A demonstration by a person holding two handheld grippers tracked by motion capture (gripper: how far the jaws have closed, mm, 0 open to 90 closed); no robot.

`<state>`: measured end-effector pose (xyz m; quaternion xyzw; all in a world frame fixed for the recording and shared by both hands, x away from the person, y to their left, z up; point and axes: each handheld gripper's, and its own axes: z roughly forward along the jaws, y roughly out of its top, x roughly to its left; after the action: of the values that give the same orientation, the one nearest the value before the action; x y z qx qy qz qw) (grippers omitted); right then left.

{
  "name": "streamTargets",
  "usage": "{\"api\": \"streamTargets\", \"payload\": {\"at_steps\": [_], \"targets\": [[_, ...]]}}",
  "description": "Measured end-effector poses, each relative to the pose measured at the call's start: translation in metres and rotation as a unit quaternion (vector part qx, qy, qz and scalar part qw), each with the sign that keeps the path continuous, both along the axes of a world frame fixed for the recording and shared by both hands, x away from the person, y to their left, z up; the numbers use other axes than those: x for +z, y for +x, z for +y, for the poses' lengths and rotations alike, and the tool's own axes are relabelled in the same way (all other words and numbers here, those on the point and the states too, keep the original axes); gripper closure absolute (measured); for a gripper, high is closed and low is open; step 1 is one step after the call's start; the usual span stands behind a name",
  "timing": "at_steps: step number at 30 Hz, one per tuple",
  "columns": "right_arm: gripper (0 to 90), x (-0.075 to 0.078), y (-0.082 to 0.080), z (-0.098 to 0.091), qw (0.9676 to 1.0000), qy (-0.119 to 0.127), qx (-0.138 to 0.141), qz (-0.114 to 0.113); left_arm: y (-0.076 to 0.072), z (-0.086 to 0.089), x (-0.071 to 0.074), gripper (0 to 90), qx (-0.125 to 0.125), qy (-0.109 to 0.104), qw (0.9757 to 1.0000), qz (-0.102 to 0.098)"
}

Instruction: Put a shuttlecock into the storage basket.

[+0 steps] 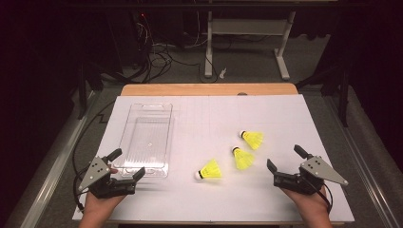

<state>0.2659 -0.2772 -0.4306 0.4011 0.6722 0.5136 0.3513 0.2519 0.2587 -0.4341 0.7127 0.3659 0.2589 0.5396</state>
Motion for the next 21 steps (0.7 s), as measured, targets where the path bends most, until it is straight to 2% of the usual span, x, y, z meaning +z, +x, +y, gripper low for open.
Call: {"api": "streamTargets", "payload": {"at_steps": [21], "targets": [[0.0, -0.0022, 0.0013, -0.0008, 1.0000, -0.001, 0.001, 0.005, -0.0001, 0.0033, 0.0016, 0.2, 0.001, 0.000, 1.0000, 0.000]]}}
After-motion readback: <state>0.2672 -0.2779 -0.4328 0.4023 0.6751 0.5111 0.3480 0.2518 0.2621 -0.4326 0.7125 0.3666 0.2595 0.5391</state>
